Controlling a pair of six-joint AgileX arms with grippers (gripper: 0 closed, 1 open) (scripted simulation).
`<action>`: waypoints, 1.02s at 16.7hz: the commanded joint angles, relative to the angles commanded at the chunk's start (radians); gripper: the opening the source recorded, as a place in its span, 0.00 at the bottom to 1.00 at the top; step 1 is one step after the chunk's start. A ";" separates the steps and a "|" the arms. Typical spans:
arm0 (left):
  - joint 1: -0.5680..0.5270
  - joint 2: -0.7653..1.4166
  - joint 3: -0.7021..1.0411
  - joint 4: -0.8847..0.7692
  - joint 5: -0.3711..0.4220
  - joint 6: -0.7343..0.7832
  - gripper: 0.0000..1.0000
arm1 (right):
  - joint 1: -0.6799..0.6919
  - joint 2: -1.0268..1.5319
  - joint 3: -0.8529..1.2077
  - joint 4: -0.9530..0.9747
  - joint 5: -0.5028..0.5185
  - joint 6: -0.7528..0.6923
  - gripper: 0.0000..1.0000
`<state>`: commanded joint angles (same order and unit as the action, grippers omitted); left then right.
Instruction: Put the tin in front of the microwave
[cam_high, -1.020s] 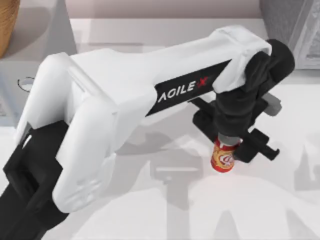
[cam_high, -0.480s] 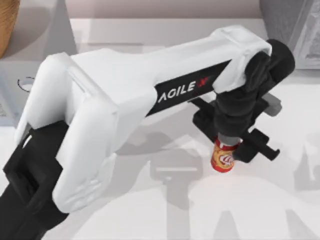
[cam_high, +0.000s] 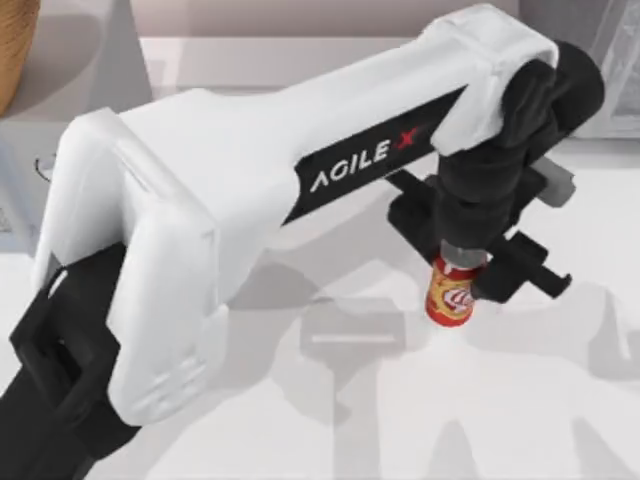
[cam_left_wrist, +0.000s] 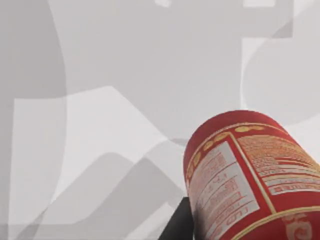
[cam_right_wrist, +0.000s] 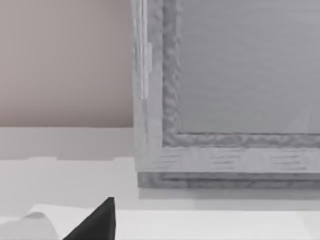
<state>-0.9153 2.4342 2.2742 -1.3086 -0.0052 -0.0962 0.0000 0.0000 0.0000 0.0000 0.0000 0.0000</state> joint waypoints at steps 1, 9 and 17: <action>0.000 0.000 0.017 -0.017 0.000 0.000 0.00 | 0.000 0.000 0.000 0.000 0.000 0.000 1.00; 0.037 -0.062 -0.039 -0.030 0.009 0.031 0.00 | 0.000 0.000 0.000 0.000 0.000 0.000 1.00; 0.406 -0.549 -0.553 -0.034 0.064 0.223 0.00 | 0.000 0.000 0.000 0.000 0.000 0.000 1.00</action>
<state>-0.5097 1.8849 1.7216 -1.3428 0.0584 0.1268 0.0000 0.0000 0.0000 0.0000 0.0000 0.0000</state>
